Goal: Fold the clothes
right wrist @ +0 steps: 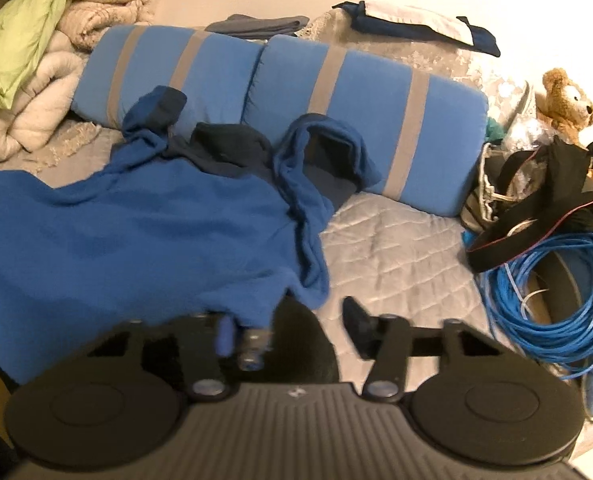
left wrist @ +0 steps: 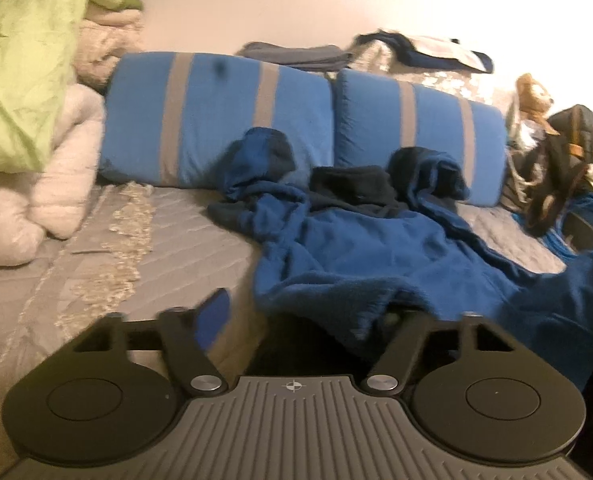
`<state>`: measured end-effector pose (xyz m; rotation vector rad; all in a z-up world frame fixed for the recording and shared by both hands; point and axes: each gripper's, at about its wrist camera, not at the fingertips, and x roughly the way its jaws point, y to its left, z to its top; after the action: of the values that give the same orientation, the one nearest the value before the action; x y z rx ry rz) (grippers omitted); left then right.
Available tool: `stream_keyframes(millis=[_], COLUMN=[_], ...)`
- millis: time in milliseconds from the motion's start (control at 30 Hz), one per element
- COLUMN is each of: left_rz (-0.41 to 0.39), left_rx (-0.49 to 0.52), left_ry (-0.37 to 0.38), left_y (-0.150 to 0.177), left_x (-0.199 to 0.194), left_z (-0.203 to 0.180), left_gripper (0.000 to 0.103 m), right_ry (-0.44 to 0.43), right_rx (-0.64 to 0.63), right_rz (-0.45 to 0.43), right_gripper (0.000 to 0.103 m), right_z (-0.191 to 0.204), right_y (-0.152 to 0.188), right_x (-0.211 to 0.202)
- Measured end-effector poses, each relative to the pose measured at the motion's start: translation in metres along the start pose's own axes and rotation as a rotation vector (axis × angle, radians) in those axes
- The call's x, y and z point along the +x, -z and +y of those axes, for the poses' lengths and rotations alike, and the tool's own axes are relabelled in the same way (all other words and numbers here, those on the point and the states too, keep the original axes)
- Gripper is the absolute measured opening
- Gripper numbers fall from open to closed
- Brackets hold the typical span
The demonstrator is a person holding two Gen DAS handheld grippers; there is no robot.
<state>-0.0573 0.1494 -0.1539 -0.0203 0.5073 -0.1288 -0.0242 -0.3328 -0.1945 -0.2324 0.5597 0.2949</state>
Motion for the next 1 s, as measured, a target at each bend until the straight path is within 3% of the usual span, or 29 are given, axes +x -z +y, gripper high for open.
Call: stream_keyframes(millis=[33, 67, 100, 167, 333, 1000], left_rz=[0.004, 0.006, 0.007, -0.011, -0.080, -0.383], left_rx=[0.006, 0.018, 0.033, 0.067, 0.086, 0.080], left_ry=[0.020, 0.035, 0.038, 0.017, -0.025, -0.089], left_y=[-0.001, -0.003, -0.004, -0.008, -0.023, -0.098], left_x=[0.001, 0.001, 0.002, 0.001, -0.002, -0.018], left_z=[-0.002, -0.005, -0.008, -0.015, -0.020, -0.024], left_gripper=[0.045, 0.031, 0.024, 0.019, 0.018, 0.017], right_ry=[-0.009, -0.010, -0.003, 0.023, 0.076, 0.198], right_rx=[0.009, 0.014, 0.014, 0.007, 0.049, 0.116], right_rz=[-0.002, -0.004, -0.011, -0.036, -0.082, -0.437], right_gripper=[0.025, 0.016, 0.015, 0.014, 0.014, 0.013], right_z=[0.002, 0.004, 0.006, 0.010, 0.006, -0.018], right_y=[-0.002, -0.005, -0.007, -0.015, -0.038, -0.129], right_x=[0.003, 0.005, 0.006, 0.006, 0.003, -0.032])
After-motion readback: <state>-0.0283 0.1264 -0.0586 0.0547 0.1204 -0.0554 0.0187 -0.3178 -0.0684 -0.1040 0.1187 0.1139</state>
